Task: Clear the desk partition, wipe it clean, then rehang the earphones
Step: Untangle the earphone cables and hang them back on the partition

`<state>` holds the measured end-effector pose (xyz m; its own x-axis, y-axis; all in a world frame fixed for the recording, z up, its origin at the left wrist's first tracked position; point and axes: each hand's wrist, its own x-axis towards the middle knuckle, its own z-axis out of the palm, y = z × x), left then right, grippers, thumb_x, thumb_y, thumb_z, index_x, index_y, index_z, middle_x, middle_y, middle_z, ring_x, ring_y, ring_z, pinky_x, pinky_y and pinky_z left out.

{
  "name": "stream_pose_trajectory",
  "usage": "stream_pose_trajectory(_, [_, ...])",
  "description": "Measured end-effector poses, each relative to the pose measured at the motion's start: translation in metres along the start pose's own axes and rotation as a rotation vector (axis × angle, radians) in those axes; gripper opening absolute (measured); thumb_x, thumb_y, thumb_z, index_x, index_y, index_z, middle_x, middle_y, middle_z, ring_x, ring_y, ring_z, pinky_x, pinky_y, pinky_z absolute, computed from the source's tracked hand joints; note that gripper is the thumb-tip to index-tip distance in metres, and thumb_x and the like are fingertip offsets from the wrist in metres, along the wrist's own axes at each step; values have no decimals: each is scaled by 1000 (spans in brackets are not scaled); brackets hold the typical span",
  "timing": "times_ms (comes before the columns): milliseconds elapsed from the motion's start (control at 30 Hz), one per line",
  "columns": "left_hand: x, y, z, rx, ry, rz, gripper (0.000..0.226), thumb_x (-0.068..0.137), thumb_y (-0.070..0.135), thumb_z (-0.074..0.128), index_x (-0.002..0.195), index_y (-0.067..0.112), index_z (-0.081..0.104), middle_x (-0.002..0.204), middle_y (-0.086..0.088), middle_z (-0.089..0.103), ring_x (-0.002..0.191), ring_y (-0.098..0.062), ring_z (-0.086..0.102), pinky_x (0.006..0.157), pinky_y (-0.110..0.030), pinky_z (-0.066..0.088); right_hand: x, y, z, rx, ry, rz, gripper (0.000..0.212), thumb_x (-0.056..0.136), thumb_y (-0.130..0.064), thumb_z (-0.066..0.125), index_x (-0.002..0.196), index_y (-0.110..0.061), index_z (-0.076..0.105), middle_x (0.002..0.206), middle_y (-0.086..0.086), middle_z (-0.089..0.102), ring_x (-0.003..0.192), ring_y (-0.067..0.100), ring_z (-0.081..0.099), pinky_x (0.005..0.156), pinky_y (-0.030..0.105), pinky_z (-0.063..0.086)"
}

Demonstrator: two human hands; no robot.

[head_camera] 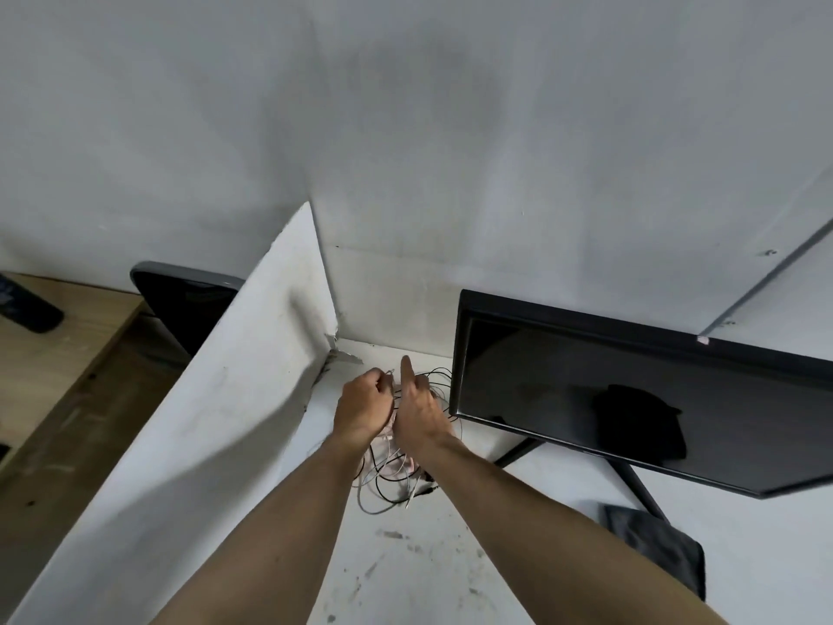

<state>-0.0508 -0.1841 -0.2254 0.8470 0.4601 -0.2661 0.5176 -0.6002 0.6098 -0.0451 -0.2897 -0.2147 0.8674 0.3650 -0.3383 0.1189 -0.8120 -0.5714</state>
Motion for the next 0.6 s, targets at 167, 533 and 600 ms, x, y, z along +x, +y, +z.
stream_pose_trajectory(167, [-23, 20, -32, -44, -36, 160, 34, 96, 29, 50, 69, 10, 57, 73, -10, 61, 72, -31, 58, 63, -38, 44, -20, -16, -28, 25, 70, -63, 94, 84, 12, 52, 158, -26, 6, 136, 12, 38, 116, 32, 57, 82, 35, 47])
stream_pose_trajectory(533, [-83, 68, -117, 31, 26, 364, 14, 92, 29, 63, 93, 16, 69, 83, 2, 66, 79, -19, 60, 63, -25, 37, -79, -53, -104, 70, 171, -91, 36, 100, -14, 49, 135, -18, 50, 122, 14, 61, 101, 32, 65, 79, 38, 53])
stream_pose_trajectory(600, [-88, 72, -129, 51, -8, 383, 17, 92, 32, 63, 92, 15, 67, 82, 0, 66, 79, -20, 58, 64, -26, 36, -87, -58, -120, 109, 151, -110, 30, 100, -17, 50, 127, -15, 61, 120, 11, 63, 98, 27, 65, 81, 34, 54])
